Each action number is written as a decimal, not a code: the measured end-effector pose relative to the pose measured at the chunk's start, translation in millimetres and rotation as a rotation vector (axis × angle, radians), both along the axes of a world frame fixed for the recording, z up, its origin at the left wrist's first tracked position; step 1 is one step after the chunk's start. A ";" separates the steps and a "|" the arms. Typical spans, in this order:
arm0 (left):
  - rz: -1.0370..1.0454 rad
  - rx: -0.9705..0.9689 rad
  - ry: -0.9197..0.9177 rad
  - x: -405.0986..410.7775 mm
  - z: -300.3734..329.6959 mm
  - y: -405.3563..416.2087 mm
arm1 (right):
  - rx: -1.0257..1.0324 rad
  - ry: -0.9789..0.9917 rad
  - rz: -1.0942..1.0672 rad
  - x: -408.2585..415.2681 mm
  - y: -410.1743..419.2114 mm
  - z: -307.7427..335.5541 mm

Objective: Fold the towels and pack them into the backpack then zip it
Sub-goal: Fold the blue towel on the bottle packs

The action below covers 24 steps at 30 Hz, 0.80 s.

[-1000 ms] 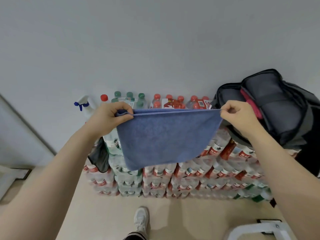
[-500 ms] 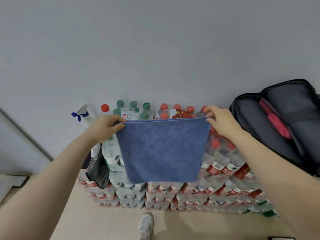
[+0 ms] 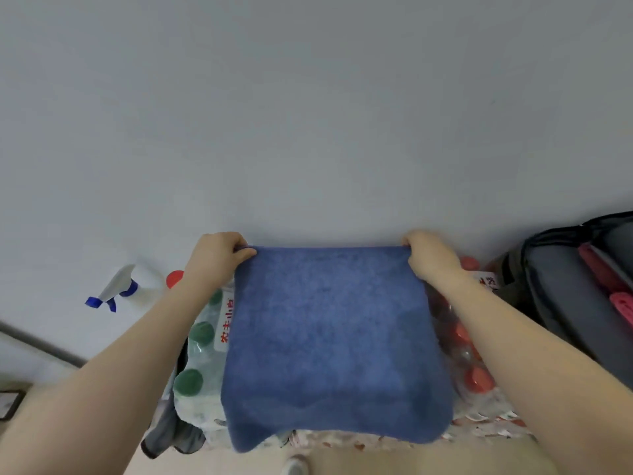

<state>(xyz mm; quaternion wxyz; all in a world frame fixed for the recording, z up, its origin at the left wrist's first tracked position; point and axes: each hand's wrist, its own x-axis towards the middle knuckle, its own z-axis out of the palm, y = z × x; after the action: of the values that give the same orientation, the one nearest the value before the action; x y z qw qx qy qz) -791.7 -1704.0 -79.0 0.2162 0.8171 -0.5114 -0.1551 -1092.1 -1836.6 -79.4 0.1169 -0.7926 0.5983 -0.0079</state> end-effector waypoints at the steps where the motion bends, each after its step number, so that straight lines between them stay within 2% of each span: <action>1: 0.025 0.002 -0.030 0.3 -4.1 -3.8 | 0.004 0.006 -0.036 3.1 -2.0 -1.7; 4: 0.132 0.032 -0.172 -7.7 -12.7 -7.0 | -0.051 0.099 -0.131 14.0 2.1 1.8; 6: 0.123 -0.049 -0.295 -19.5 -18.7 -3.7 | -0.163 0.200 -0.140 22.4 14.8 4.7; 8: -0.040 -0.203 -0.408 -35.1 -24.4 2.9 | -0.261 0.147 -0.049 31.5 32.9 1.8; 10: -0.299 -0.272 -0.447 -53.7 -30.4 10.3 | -0.263 -0.019 0.185 42.8 53.8 -8.2; 12: -0.488 -0.123 -0.372 -72.4 -36.1 18.8 | -0.110 -0.105 0.374 53.7 73.7 -18.1; 13: -0.502 -0.028 -0.338 -78.2 -37.2 25.6 | -0.018 -0.097 0.391 56.2 82.2 -22.0; 15: -0.436 0.109 -0.321 -78.3 -44.0 43.3 | 0.092 -0.054 0.332 48.4 92.4 -30.1; 17: -0.358 0.160 -0.372 -72.0 -48.9 61.9 | 0.075 0.014 0.290 27.3 97.9 -35.5; 20: -0.255 0.210 -0.322 -64.8 -48.1 90.5 | 0.047 0.089 0.267 -9.9 106.2 -37.9; 24: -0.123 0.216 -0.281 -81.1 -46.6 130.1 | 0.130 -0.064 0.168 -48.6 125.4 -35.5</action>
<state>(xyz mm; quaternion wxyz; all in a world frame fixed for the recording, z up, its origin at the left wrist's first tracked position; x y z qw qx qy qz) -872.8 -1573.8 -125.6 0.0439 0.8163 -0.5661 -0.1062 -1140.7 -1711.2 -115.0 0.1872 -0.8301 0.5251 0.0152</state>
